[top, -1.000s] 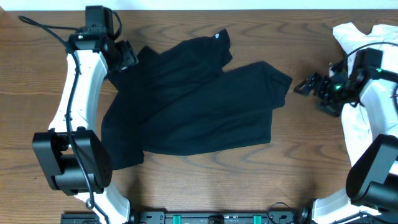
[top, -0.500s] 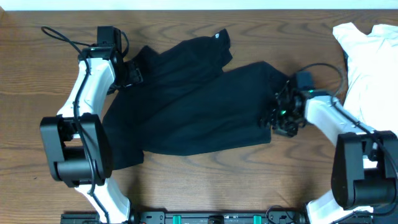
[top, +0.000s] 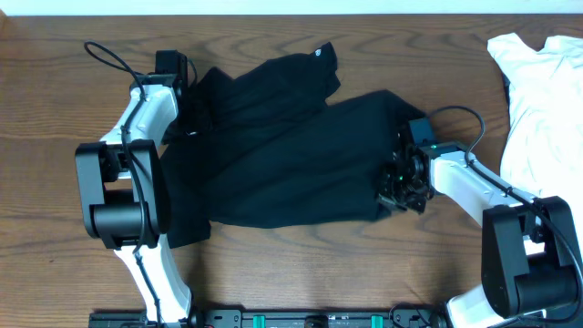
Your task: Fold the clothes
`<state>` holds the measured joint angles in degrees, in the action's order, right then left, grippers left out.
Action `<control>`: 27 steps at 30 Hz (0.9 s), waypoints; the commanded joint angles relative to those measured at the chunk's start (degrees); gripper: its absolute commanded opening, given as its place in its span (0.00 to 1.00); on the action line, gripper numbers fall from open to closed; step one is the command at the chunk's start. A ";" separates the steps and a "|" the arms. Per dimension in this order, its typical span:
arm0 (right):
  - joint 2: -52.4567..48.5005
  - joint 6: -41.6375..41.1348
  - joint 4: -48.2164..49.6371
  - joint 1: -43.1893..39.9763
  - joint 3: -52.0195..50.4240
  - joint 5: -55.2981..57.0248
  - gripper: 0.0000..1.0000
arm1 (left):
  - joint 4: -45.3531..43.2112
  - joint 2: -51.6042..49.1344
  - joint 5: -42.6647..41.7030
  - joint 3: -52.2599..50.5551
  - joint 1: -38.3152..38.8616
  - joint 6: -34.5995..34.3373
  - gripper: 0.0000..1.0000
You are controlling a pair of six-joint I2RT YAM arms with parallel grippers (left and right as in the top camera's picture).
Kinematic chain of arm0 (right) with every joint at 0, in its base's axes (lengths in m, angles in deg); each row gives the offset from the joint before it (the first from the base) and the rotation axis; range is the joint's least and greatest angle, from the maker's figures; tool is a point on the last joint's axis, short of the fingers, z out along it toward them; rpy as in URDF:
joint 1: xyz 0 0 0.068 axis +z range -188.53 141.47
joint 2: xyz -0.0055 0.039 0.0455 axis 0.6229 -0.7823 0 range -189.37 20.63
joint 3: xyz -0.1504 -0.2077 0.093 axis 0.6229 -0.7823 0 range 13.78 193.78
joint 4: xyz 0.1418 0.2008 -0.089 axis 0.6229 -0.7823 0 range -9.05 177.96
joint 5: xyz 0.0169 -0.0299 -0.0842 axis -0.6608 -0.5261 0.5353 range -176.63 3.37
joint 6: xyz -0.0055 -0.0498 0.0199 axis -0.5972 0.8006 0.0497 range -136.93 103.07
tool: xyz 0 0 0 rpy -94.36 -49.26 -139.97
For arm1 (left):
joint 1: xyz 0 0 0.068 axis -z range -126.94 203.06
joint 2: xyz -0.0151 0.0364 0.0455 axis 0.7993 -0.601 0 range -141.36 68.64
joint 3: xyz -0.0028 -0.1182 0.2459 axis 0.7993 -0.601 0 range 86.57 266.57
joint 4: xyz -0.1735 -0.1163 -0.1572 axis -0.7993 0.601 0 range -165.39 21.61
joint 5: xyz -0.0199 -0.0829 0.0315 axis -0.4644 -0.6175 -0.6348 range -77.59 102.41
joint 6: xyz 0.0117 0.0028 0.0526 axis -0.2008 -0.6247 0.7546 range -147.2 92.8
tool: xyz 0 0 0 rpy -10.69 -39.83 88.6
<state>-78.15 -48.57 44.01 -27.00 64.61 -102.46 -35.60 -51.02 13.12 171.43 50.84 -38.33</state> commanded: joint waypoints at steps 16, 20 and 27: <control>-1.60 6.84 -11.93 -15.72 -2.19 10.78 0.03 | -3.91 -2.67 2.89 -0.15 -0.98 -0.07 0.69; -1.60 8.15 -11.87 -15.65 -1.03 9.97 0.07 | -4.13 -1.51 0.22 0.70 -0.98 -0.52 0.69; -0.02 9.66 -17.16 -15.65 9.40 9.09 0.27 | -3.91 4.61 -6.97 3.04 -0.98 -0.85 0.70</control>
<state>-78.81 -40.65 27.71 -42.45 68.72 -92.48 -39.58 -51.32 9.49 172.02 50.14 -38.13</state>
